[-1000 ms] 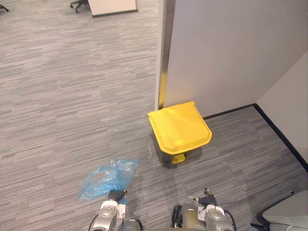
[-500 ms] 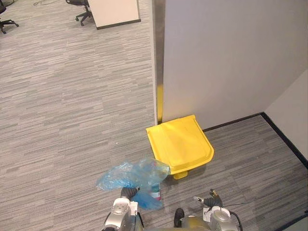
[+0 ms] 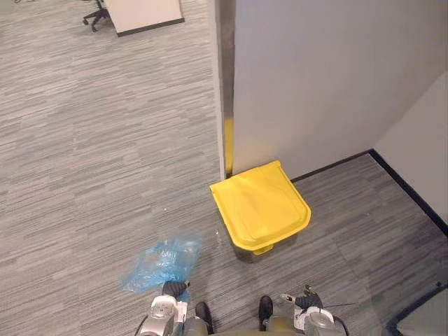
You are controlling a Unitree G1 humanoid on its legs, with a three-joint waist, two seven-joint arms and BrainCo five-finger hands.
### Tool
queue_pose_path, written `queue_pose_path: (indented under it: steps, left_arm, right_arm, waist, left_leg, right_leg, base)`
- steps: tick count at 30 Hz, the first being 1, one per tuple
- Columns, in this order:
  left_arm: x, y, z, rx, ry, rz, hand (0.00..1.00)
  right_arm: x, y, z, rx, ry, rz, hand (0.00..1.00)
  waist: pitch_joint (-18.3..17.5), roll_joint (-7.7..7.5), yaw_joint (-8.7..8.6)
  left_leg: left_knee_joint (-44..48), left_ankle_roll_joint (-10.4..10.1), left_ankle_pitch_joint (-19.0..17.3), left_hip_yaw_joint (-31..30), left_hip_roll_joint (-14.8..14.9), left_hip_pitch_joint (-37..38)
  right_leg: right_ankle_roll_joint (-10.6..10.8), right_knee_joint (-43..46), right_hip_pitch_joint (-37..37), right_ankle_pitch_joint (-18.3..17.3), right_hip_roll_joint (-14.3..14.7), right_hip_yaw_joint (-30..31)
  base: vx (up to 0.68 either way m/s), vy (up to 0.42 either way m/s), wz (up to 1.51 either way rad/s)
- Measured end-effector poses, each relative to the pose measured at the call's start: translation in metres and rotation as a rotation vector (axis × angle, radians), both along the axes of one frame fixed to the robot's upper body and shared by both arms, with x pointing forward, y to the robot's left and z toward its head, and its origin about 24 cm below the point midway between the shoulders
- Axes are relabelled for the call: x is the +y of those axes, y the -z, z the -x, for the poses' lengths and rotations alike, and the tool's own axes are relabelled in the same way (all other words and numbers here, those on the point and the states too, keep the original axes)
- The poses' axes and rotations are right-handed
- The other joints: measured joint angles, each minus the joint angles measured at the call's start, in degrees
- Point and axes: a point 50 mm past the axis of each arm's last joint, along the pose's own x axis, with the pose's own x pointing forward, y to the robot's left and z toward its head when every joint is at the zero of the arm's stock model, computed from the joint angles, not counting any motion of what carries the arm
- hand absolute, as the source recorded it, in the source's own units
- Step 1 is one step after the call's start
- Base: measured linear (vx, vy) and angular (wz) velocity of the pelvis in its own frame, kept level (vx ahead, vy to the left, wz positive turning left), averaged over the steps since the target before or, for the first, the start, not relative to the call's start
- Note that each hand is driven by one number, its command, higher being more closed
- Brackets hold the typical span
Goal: Gather rubbish on tea table into small bin, then transfer packed bag to large trash can.
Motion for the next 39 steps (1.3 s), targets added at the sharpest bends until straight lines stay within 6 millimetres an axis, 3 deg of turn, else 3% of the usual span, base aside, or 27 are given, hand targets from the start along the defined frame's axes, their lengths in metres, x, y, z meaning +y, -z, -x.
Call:
queue_pose_path:
  steps: [4, 7, 10, 11, 13, 15, 16, 17, 18, 19, 22, 23, 24, 25, 27, 31, 36, 39]
  left_arm:
    - [0.000, 0.000, 0.000, 0.000, 0.000, 0.000, 1.00]
    - [-0.003, 0.000, -0.001, -0.005, 0.005, 0.009, 1.00]
    - [-0.009, -0.004, -0.008, -0.036, 0.005, 0.025, 1.00]
    - [-0.008, -0.007, -0.012, -0.053, -0.002, 0.024, 1.00]
    - [-0.002, -0.012, -0.021, -0.080, -0.003, 0.003, 1.00]
    - [0.000, -0.012, -0.022, -0.082, -0.005, -0.002, 1.00]
    - [0.000, -0.012, -0.022, -0.084, -0.010, -0.002, 1.00]
    - [-0.001, -0.012, -0.022, -0.084, -0.014, 0.000, 1.00]
    - [-0.007, -0.013, -0.026, -0.095, -0.047, 0.027, 1.00]
    - [-0.008, -0.015, -0.029, -0.104, -0.051, 0.032, 1.00]
    - [-0.009, -0.020, -0.038, -0.135, -0.048, 0.033, 1.00]
    - [-0.007, -0.022, -0.039, -0.145, -0.051, 0.030, 1.00]
    - [-0.006, -0.022, -0.039, -0.144, -0.049, 0.028, 1.00]
    - [-0.006, -0.021, -0.038, -0.140, -0.050, 0.030, 1.00]
    - [-0.006, -0.021, -0.038, -0.139, -0.043, 0.032, 1.00]
    - [-0.016, -0.014, -0.031, -0.099, -0.019, 0.055, 1.00]
    - [-0.020, -0.015, -0.033, -0.104, -0.001, 0.069, 1.00]
    - [-0.016, -0.018, -0.040, -0.120, 0.020, 0.047, 1.00]
  right_arm:
    - [0.002, -0.001, -0.003, -0.006, -0.007, -0.002, 0.00]
    - [0.003, -0.002, -0.007, -0.018, -0.020, 0.001, 0.00]
    - [0.004, -0.003, -0.006, -0.031, -0.010, -0.006, 0.00]
    - [0.003, -0.006, -0.011, -0.056, -0.003, -0.004, 0.00]
    - [0.008, -0.010, -0.019, -0.086, -0.010, -0.013, 0.00]
    - [0.011, -0.012, -0.025, -0.105, -0.013, -0.018, 0.00]
    - [0.015, -0.013, -0.027, -0.114, -0.023, -0.014, 0.00]
    - [0.014, -0.014, -0.029, -0.118, -0.022, -0.013, 0.00]
    - [0.010, -0.017, -0.034, -0.130, -0.022, 0.006, 0.00]
    - [0.011, -0.018, -0.037, -0.136, -0.024, 0.007, 0.00]
    - [0.010, -0.019, -0.036, -0.140, -0.019, 0.011, 0.00]
    - [0.009, -0.018, -0.031, -0.140, -0.004, 0.006, 0.00]
    - [0.009, -0.018, -0.029, -0.140, 0.008, 0.003, 0.00]
    - [0.008, -0.017, -0.026, -0.139, 0.021, 0.000, 0.00]
    - [0.009, -0.014, -0.018, -0.116, 0.022, -0.008, 0.00]
    - [0.012, -0.011, -0.016, -0.090, -0.032, -0.003, 0.00]
    - [0.022, -0.017, -0.038, -0.115, -0.182, 0.014, 0.00]
    - [0.034, -0.031, -0.068, -0.191, -0.303, 0.043, 0.00]
  waist:
    - [0.18, -1.09, 0.04]
    - [0.84, -2.13, -0.15]
    - [2.37, -1.94, -0.45]
    - [3.31, -1.67, -0.59]
    - [4.78, -2.80, -0.08]
    - [5.63, -3.13, -0.27]
    - [6.56, -4.30, -0.15]
    - [6.97, -4.38, -0.17]
    - [7.91, -2.37, 0.27]
    - [8.11, -1.94, 0.72]
    - [8.07, -1.98, 1.25]
    - [7.82, -2.19, 1.63]
    - [7.71, -2.34, 1.59]
    - [7.40, -2.36, 1.50]
    - [5.09, -2.17, 1.47]
    - [2.32, -1.81, 1.40]
    - [1.00, -1.28, 1.16]
    - [0.25, -1.48, 1.18]
  left_leg:
    - [0.96, 0.33, -0.77, 0.01, -0.02, -0.19]
    - [10.56, 0.59, -6.46, -0.43, 0.56, -2.73]
    - [15.29, 1.98, -11.23, -2.96, 0.88, -2.47]
    - [17.72, 2.50, -12.56, -4.22, 1.46, -2.82]
    - [21.93, 2.73, -15.00, -4.59, 2.40, -2.97]
    - [24.48, 2.39, -16.53, -4.48, 3.02, -2.92]
    - [28.78, 1.14, -19.55, -4.54, 3.15, -3.15]
    - [30.02, 0.73, -20.38, -4.83, 3.32, -3.07]
    - [32.70, -1.05, -22.82, -5.86, 5.96, -3.02]
    - [32.56, -1.68, -23.19, -6.20, 6.47, -3.06]
    - [30.86, -2.02, -23.36, -7.87, 6.79, -2.71]
    - [29.67, -2.87, -23.72, -9.58, 6.99, -1.07]
    - [29.30, -3.03, -23.79, -10.08, 7.01, -0.47]
    - [28.34, -4.57, -23.78, -11.55, 7.12, 0.71]
    - [24.47, -6.36, -22.34, -14.52, 7.61, 1.27]
    - [15.15, -6.63, -18.35, -15.58, 7.90, 2.40]
    - [7.26, -8.56, -12.92, -16.60, 9.52, 2.45]
    - [6.16, -9.13, -10.81, -18.51, 10.02, -0.44]
  right_leg:
    - [0.46, 1.81, -1.34, -0.22, -0.02, 1.35]
    - [1.62, 12.68, -5.06, -5.44, -1.28, 2.41]
    - [5.47, 24.52, -8.74, -8.01, -3.02, 0.98]
    - [4.32, 27.35, -11.38, -9.14, -2.84, -0.56]
    - [3.26, 24.96, -16.16, -7.66, -2.72, -2.78]
    - [3.61, 20.22, -17.37, -5.09, -2.59, -4.00]
    - [3.88, 14.77, -16.92, -3.92, -2.81, -4.80]
    - [3.20, 15.52, -16.94, -2.44, -2.92, -4.73]
    - [3.23, 18.25, -17.08, -3.39, -1.19, -5.68]
    - [3.20, 18.66, -17.23, -3.49, -0.69, -5.78]
    - [2.68, 22.12, -18.79, -3.75, -0.06, -6.11]
    - [1.15, 26.05, -18.99, -5.04, 0.26, -6.03]
    - [0.85, 27.41, -18.99, -5.91, 0.23, -6.12]
    - [0.64, 29.61, -18.79, -8.22, 0.08, -7.11]
    - [0.87, 31.33, -18.96, -11.57, 0.03, -10.29]
    - [1.29, 30.70, -20.30, -13.43, 0.40, -12.08]
    - [1.11, 30.15, -21.78, -13.28, 1.42, -13.73]
    - [-0.25, 30.04, -24.49, -12.47, 2.87, -8.61]
  base:
    - [-0.01, 0.016, -0.20]
    - [-0.05, 0.035, -0.08]
    - [-0.06, 0.074, 0.20]
    - [-0.07, 0.060, 0.10]
    - [0.02, -0.028, 0.10]
    - [0.08, -0.113, 0.10]
    - [0.06, -0.113, 0.14]
    - [0.19, -0.221, 0.05]
    - [0.18, -0.165, -0.01]
    - [0.22, -0.200, -0.04]
    - [0.19, -0.175, 0.19]
    - [0.19, -0.153, 0.34]
    - [0.27, -0.208, 0.42]
    - [0.24, -0.156, 0.42]
    - [0.33, -0.189, 0.56]
    - [0.25, -0.141, 0.27]
    - [0.18, -0.068, 0.19]
    - [0.04, -0.014, 0.26]
